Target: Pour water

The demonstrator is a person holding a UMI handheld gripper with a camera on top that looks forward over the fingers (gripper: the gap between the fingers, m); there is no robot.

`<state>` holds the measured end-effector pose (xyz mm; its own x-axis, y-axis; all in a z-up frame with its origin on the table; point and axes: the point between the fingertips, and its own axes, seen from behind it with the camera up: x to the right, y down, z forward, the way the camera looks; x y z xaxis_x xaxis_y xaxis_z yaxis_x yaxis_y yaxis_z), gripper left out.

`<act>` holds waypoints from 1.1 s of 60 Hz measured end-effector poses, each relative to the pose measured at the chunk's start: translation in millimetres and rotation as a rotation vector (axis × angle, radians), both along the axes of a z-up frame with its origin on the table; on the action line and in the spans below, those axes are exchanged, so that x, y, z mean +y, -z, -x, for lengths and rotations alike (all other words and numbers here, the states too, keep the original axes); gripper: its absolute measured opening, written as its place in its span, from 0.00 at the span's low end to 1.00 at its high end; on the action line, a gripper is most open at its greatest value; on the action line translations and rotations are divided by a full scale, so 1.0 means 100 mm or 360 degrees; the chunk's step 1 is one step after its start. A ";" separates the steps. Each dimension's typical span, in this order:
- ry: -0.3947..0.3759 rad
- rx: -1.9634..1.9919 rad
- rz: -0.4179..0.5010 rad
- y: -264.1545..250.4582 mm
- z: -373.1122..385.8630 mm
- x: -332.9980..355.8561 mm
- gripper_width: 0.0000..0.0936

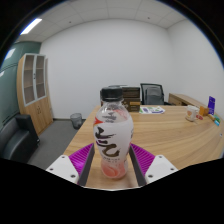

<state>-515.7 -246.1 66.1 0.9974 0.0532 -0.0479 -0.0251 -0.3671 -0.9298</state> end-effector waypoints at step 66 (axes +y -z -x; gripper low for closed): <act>-0.0045 0.1869 -0.0180 -2.39 -2.39 1.96 0.27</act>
<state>-276.4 -50.2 304.7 0.3436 0.1375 -0.9290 -0.8799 -0.2986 -0.3696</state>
